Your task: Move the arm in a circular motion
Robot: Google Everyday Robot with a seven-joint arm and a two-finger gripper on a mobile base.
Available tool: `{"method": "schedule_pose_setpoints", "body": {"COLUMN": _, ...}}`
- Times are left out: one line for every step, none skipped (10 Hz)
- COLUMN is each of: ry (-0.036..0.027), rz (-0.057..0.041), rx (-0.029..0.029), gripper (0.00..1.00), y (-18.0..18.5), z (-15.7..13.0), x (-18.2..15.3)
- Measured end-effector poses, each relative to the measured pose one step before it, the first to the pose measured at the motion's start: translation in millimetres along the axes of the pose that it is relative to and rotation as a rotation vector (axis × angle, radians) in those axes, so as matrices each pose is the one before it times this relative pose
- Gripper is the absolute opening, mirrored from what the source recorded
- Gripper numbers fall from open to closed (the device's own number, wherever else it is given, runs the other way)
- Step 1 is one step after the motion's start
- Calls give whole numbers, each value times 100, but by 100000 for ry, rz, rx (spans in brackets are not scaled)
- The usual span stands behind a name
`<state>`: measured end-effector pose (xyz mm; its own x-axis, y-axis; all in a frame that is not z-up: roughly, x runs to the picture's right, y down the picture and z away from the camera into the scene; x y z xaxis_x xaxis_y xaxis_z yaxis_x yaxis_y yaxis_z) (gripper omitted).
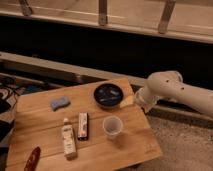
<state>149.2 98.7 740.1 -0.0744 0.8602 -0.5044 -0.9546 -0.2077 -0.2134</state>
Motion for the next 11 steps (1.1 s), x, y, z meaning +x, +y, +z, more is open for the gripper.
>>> {"method": "schedule_pose_setpoints", "body": {"ry": -20, "rz": 64, "rx": 15, "gripper": 80, "y": -39, "z": -11, "x": 5}}
{"method": "schedule_pose_setpoints", "body": {"ry": 0, "rz": -28, "rx": -8, "gripper": 80, "y": 18, "z": 1, "x": -5}}
{"method": "schedule_pose_setpoints", "body": {"ry": 5, "rz": -2, "rx": 0, "gripper": 80, "y": 0, "z": 2, "x": 0}}
{"method": "schedule_pose_setpoints", "body": {"ry": -5, "rz": 11, "rx": 0, "gripper": 80, "y": -5, "z": -4, "x": 1}}
{"method": "schedule_pose_setpoints", "body": {"ry": 4, "rz": -4, "rx": 1, "gripper": 80, "y": -2, "z": 3, "x": 2}}
{"method": "schedule_pose_setpoints", "body": {"ry": 4, "rz": 18, "rx": -2, "gripper": 80, "y": -9, "z": 6, "x": 1}}
{"method": "schedule_pose_setpoints", "body": {"ry": 5, "rz": 4, "rx": -3, "gripper": 80, "y": 1, "z": 1, "x": 1}}
{"method": "schedule_pose_setpoints", "body": {"ry": 14, "rz": -2, "rx": -1, "gripper": 80, "y": 0, "z": 6, "x": 5}}
{"method": "schedule_pose_setpoints", "body": {"ry": -3, "rz": 0, "rx": 3, "gripper": 80, "y": -1, "z": -2, "x": -1}}
{"method": "schedule_pose_setpoints", "body": {"ry": 9, "rz": -1, "rx": 2, "gripper": 80, "y": -1, "z": 2, "x": 3}}
{"method": "schedule_pose_setpoints", "body": {"ry": -8, "rz": -26, "rx": 0, "gripper": 80, "y": 1, "z": -2, "x": -4}}
